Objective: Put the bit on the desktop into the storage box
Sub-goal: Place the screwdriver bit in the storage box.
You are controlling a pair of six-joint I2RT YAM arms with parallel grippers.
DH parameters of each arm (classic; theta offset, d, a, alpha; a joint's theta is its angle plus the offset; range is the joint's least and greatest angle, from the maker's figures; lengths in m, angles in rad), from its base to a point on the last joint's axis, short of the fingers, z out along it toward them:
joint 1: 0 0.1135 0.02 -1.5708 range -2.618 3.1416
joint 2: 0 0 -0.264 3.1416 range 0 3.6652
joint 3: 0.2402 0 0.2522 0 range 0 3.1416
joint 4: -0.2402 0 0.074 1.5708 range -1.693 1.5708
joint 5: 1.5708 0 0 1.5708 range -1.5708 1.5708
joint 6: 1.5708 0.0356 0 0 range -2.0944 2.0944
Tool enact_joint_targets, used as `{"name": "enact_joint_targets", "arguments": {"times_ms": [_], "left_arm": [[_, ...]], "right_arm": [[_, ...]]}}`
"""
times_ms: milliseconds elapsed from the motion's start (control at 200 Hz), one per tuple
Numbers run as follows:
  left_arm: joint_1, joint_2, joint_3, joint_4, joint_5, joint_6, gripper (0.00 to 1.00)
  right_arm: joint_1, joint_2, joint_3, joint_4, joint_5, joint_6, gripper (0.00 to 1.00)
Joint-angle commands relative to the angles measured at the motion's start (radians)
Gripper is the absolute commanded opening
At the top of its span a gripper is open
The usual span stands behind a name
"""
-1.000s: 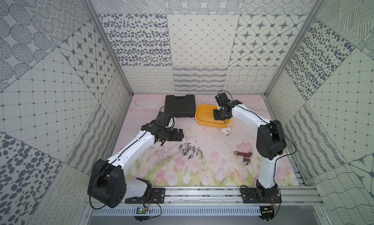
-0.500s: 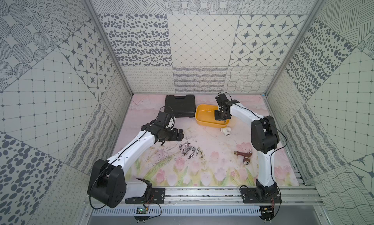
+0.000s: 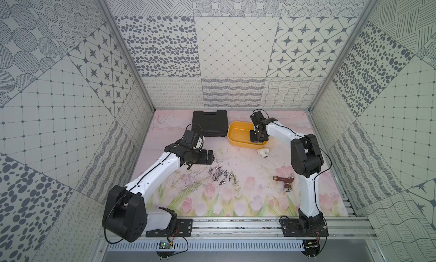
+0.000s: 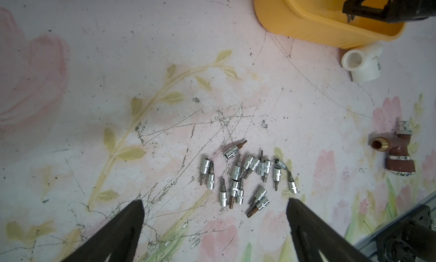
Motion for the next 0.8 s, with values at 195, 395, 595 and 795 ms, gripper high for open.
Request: {"name": "enact_joint_targets", "arguments": {"times_ms": [195,395,595,795], "left_arm": [[-0.003,-0.005,0.000,-0.022,0.009,-0.004,0.99],[-0.002,-0.007,-0.001,-0.020,0.005,-0.004,0.99],[-0.003,-0.002,0.001,-0.018,0.006,-0.004,0.99],[-0.003,-0.004,0.001,-0.017,0.007,-0.001,0.99]], "right_arm": [[-0.004,-0.012,-0.019,0.016,0.034,-0.002,0.23],[-0.002,-0.099,-0.066,0.039,0.052,-0.011,0.40],[0.006,-0.217,-0.146,0.070,0.064,-0.014,0.52],[0.024,-0.332,-0.227,0.079,0.072,-0.018,0.62]]}}
